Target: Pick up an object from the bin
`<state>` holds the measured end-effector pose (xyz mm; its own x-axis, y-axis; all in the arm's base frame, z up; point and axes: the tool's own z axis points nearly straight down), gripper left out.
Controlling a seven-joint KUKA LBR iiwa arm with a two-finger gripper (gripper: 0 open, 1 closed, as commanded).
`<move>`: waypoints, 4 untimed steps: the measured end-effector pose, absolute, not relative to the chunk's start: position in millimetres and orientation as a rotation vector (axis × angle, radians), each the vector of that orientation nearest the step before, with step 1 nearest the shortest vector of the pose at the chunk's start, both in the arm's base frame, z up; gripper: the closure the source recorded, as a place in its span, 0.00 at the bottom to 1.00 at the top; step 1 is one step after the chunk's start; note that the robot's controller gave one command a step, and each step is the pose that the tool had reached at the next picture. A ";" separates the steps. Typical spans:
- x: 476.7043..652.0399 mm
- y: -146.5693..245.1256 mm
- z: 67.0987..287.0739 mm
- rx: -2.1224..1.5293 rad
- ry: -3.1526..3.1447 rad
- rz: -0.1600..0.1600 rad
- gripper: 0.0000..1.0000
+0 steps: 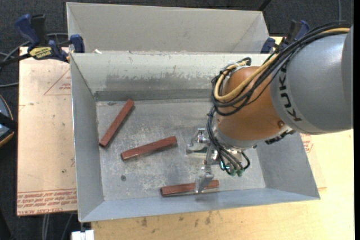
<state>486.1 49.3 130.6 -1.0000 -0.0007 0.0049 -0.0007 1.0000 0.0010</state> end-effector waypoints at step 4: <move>512.2 38.3 224.0 0.414 -3.116 -0.001 1.00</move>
Offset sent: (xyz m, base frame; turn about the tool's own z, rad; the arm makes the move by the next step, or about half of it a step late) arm -0.0051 0.0083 -0.0606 -0.2581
